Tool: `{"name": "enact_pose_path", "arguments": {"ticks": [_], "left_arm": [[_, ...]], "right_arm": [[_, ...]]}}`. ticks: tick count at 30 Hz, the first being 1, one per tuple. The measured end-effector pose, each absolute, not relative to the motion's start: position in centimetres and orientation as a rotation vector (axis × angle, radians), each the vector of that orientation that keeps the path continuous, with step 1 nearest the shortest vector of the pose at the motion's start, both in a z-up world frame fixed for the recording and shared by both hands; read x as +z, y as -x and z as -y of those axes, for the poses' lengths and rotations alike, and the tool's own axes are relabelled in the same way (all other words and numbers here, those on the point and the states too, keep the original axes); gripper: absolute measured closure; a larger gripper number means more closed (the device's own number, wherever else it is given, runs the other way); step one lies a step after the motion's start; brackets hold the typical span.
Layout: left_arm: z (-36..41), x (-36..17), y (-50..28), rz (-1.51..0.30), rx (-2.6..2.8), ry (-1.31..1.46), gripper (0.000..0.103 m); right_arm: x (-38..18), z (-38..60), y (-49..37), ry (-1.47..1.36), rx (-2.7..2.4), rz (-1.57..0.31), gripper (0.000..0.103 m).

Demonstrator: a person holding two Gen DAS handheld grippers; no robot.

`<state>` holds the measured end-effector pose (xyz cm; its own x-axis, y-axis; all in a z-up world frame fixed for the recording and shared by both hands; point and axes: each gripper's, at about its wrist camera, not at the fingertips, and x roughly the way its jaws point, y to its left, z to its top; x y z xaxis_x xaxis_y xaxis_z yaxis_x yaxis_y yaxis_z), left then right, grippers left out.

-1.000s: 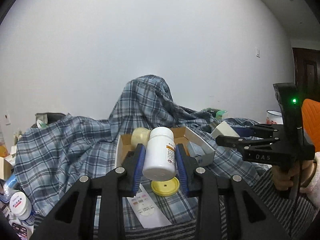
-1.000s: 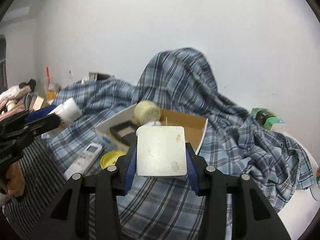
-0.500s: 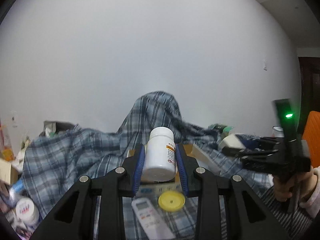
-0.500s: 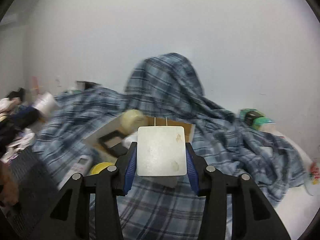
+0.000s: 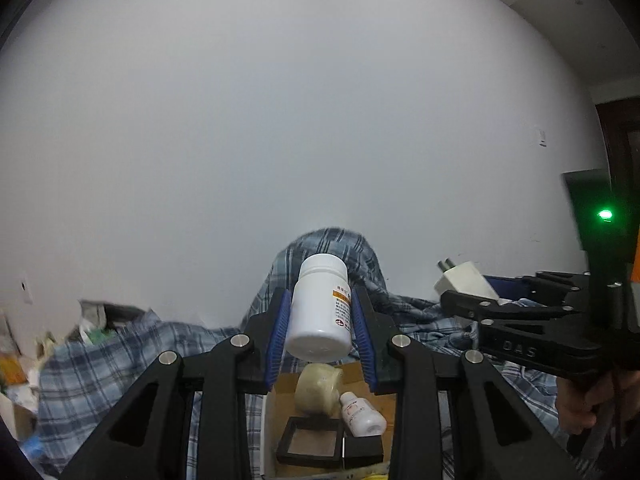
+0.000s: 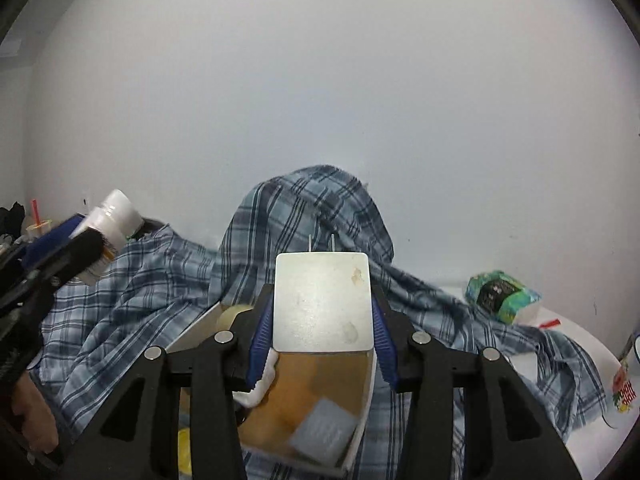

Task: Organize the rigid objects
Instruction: 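Carry the pill bottle and white block into the box and release both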

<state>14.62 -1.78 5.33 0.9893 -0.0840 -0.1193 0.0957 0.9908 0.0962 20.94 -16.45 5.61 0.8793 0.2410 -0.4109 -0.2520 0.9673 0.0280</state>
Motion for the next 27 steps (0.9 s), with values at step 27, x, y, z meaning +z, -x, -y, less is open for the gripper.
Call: {"name": "enact_pose_path", "arguments": {"ticks": [27], "left_arm": [[1.0, -3.7, -22.6, -0.646, -0.083, -0.064, 0.043]], "right_arm": [[-4.2, 15.2, -26.1, 0.048, 0.354, -0.865, 0.047]]}}
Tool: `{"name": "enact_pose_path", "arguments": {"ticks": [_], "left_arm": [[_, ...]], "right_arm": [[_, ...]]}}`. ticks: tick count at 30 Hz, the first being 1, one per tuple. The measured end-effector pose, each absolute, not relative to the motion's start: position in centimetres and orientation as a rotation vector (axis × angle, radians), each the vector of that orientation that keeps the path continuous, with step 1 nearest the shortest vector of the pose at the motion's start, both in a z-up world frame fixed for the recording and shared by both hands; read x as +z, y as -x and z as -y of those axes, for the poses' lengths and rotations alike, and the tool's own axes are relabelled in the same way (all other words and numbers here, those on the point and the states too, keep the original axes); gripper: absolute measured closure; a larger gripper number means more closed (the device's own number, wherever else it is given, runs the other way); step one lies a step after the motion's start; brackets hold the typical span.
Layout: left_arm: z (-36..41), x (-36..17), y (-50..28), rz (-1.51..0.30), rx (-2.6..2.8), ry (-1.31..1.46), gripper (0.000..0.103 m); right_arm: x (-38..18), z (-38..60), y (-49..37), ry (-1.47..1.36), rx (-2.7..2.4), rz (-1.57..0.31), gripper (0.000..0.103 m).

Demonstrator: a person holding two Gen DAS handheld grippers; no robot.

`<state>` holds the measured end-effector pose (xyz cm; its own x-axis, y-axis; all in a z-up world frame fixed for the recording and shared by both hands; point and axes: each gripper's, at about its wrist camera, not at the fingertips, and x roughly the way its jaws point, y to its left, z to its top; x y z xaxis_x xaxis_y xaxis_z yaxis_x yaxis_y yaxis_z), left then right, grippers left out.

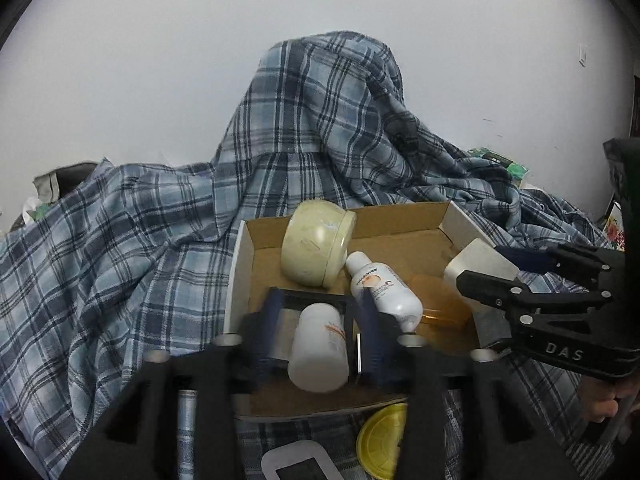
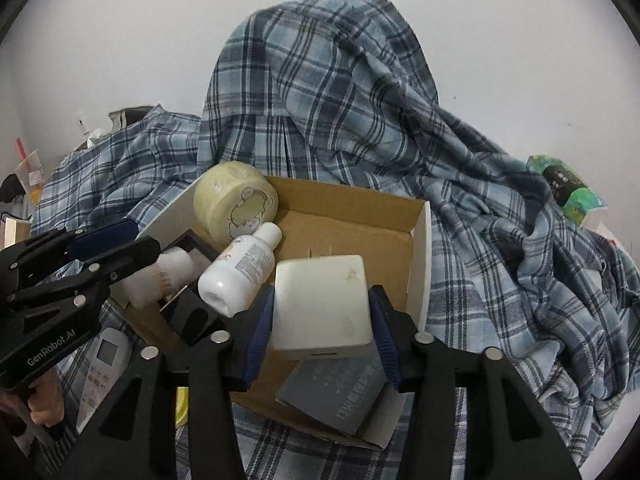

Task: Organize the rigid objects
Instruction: 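Carry the pill bottle and white block into the box and release both, then lift both grippers away from the box toward the white remote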

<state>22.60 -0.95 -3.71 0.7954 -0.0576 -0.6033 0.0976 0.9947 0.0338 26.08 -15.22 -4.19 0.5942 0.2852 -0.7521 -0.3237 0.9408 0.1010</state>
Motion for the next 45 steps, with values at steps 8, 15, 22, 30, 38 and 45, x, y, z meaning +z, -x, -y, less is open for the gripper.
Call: {"name": "enact_pose_path", "arguments": {"ticks": [8, 15, 22, 30, 38, 45], "left_arm": [[0.0, 2.2, -18.7, -0.468, -0.060, -0.008, 0.039], [0.9, 7.0, -12.6, -0.297, -0.033, -0.063, 0.005], [1.1, 6.7, -7.8, -0.216, -0.010, -0.076, 0.000], [-0.2, 2.8, -6.2, -0.296, -0.007, 0.007, 0.000], [-0.7, 0.5, -6.4, -0.298, 0.013, -0.002, 0.000], [-1.7, -0.2, -7.0, -0.327, 0.017, 0.053, 0.000]], "right_arm": [[0.4, 15.9, -24.4, 0.049, 0.326, -0.709, 0.044], [5.5, 15.7, -21.6, 0.006, 0.354, -0.618, 0.044], [7.1, 14.8, -17.7, -0.001, 0.373, -0.579, 0.044], [4.1, 13.6, -15.4, 0.007, 0.411, -0.603, 0.043], [1.1, 12.6, -15.4, 0.054, 0.441, -0.625, 0.043], [0.0, 12.5, -15.8, 0.062, 0.445, -0.659, 0.043]]}}
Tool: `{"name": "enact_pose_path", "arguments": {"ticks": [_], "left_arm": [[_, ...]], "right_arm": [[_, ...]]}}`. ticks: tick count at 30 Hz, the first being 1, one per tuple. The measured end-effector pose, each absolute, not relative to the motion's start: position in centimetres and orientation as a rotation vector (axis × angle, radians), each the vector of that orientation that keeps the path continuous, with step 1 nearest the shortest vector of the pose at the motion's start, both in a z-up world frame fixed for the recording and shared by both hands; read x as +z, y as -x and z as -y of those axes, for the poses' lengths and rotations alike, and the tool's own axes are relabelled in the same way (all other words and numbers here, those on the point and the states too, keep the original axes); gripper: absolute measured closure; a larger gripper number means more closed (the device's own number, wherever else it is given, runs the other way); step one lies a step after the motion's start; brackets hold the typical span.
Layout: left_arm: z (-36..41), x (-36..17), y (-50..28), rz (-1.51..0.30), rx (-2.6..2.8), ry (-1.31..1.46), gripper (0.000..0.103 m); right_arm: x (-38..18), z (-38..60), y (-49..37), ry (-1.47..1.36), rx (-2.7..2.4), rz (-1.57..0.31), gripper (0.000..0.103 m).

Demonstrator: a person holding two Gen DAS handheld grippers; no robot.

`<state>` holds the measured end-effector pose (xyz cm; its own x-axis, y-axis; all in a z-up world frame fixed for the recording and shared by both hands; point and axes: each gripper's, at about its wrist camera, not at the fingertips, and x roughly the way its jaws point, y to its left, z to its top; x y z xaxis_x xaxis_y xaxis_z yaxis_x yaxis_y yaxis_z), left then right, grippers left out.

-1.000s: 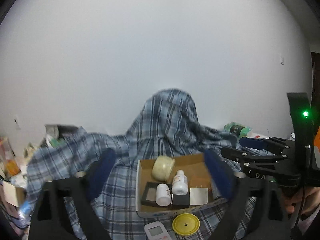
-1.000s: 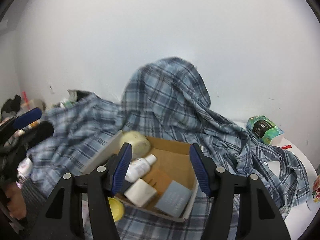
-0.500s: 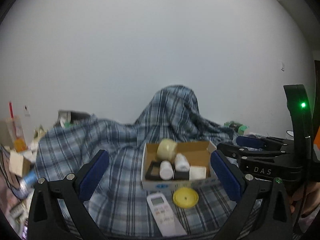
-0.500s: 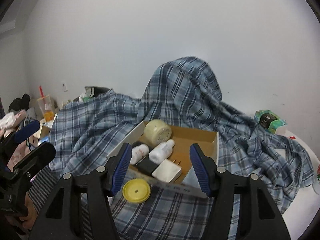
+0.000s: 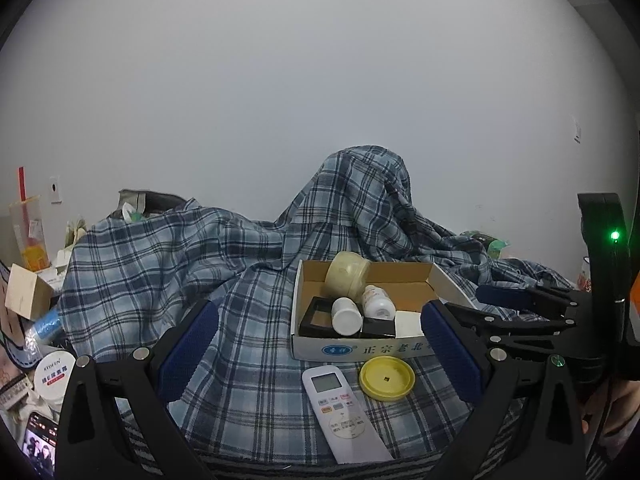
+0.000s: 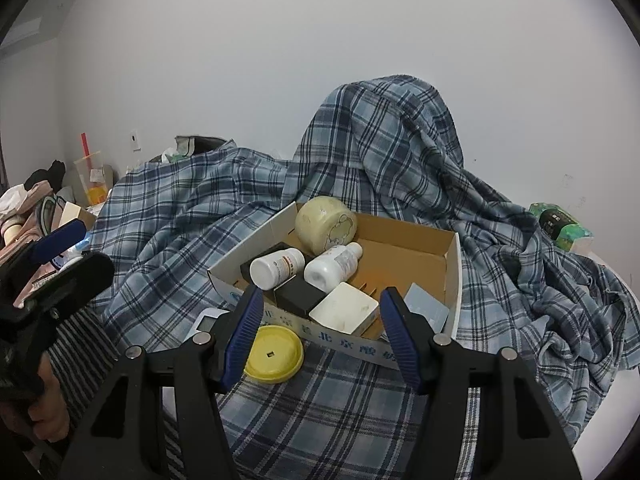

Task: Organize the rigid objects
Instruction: 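Lift both grippers away from the box toward the white remote, then lower the right gripper onto the white AUX remote and grasp it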

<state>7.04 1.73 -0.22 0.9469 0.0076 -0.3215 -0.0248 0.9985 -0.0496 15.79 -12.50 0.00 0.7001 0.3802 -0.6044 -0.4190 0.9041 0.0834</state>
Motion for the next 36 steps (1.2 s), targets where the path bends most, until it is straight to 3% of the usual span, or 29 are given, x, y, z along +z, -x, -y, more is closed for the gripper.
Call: {"name": "enact_pose_path", "arguments": {"ticks": [9, 21, 36], "left_arm": [[-2.0, 0.0, -6.4, -0.287, 0.060, 0.059, 0.000], [-5.7, 0.9, -7.5, -0.412, 0.094, 0.129, 0.000], [-8.9, -1.1, -7.3, -0.432, 0.090, 0.206, 0.010]], "right_arm": [[0.0, 11.9, -16.3, 0.095, 0.415, -0.690, 0.043], [-1.7, 6.7, -15.9, 0.072, 0.440, -0.942, 0.050], [-6.5, 1.6, -15.3, 0.090, 0.499, -1.125, 0.052]]}}
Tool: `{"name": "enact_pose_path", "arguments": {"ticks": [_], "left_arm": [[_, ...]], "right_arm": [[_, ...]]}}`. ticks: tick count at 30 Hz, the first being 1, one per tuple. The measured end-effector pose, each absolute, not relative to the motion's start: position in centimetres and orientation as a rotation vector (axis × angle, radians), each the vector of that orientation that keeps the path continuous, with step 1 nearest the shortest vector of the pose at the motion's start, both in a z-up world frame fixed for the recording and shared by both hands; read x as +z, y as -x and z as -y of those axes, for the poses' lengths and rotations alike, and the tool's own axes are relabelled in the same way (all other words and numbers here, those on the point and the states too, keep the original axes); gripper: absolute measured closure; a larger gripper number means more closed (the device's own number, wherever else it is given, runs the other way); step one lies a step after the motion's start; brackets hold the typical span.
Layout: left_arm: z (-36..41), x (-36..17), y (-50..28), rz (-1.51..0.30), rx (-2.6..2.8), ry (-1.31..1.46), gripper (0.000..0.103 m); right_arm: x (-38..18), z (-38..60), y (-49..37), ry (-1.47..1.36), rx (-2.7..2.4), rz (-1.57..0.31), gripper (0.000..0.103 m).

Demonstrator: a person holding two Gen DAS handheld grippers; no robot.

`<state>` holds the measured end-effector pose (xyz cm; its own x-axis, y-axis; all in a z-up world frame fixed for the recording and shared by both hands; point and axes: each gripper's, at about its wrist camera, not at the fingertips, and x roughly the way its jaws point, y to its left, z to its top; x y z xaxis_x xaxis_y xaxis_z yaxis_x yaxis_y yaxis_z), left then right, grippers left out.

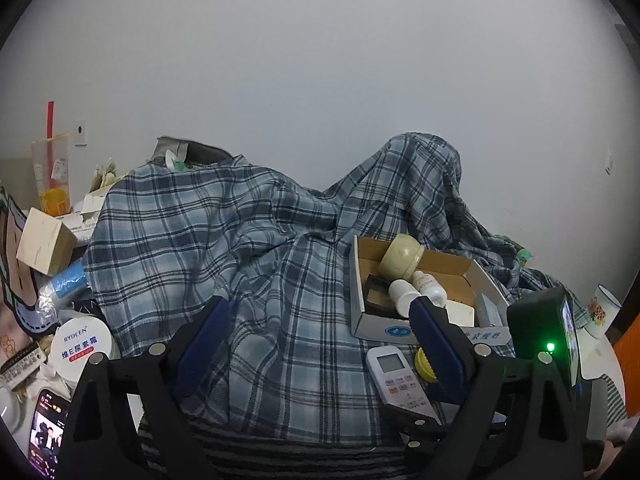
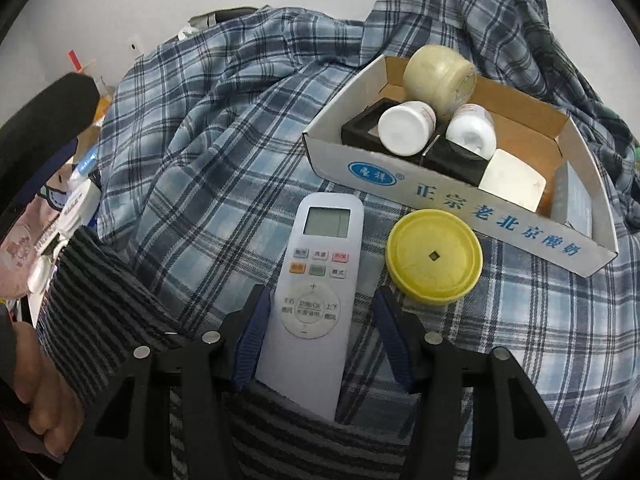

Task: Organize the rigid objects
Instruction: 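Lower the right gripper onto the white AUX remote and grasp it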

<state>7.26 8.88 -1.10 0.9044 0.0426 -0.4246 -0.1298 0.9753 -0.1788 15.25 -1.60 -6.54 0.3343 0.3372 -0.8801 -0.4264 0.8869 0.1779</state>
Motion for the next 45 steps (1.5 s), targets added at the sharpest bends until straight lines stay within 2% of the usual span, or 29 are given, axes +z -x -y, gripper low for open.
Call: {"name": "enact_pose_path", "arguments": {"ticks": [1, 2, 14, 20, 25, 26, 27, 30, 38, 39, 41, 42, 45], "left_arm": [[-8.9, -1.1, -7.2, -0.432, 0.091, 0.207, 0.010], [-8.9, -1.1, -7.2, -0.431, 0.093, 0.204, 0.010], [-8.1, -1.2, -7.2, -0.428, 0.092, 0.156, 0.010], [-7.5, -1.5, -7.6, -0.450, 0.064, 0.126, 0.010], [-7.0, -1.5, -7.7, -0.449, 0.067, 0.105, 0.010], [-6.9, -1.6, -7.7, -0.453, 0.068, 0.101, 0.010], [-6.8, -1.6, -7.8, -0.458, 0.069, 0.095, 0.010], [-6.5, -1.7, -8.0, -0.465, 0.072, 0.077, 0.010], [-5.1, -1.7, -8.1, -0.467, 0.086, 0.000, 0.010], [-4.8, -1.7, -8.1, -0.468, 0.086, -0.012, 0.010], [-4.4, -1.6, -8.1, -0.465, 0.089, -0.037, 0.010], [-4.1, -1.5, -8.0, -0.461, 0.093, -0.052, 0.010], [-3.3, -1.3, -7.9, -0.452, 0.093, -0.095, 0.010]], "right_arm": [[-6.5, 1.5, -15.1, 0.094, 0.500, -1.120, 0.061], [-6.4, 1.4, -15.0, 0.100, 0.510, -1.118, 0.062], [-3.4, 2.9, -15.2, 0.159, 0.571, -1.071, 0.063], [0.4, 7.8, -14.7, 0.128, 0.502, -0.983, 0.063], [1.0, 13.0, -15.4, 0.122, 0.364, -0.948, 0.065], [0.8, 13.8, -15.6, 0.117, 0.351, -0.959, 0.079], [0.5, 14.6, -15.5, 0.118, 0.334, -0.972, 0.083], [-0.8, 16.0, -14.8, 0.128, 0.331, -1.022, 0.084], [-2.9, 17.7, -14.1, 0.114, 0.330, -1.049, 0.081], [-3.0, 17.8, -14.2, 0.122, 0.336, -1.051, 0.079], [-3.4, 17.4, -14.2, 0.143, 0.355, -1.066, 0.052], [-3.7, 17.3, -14.2, 0.145, 0.368, -1.076, 0.049], [-4.5, 16.7, -13.9, 0.191, 0.392, -1.085, 0.047]]}}
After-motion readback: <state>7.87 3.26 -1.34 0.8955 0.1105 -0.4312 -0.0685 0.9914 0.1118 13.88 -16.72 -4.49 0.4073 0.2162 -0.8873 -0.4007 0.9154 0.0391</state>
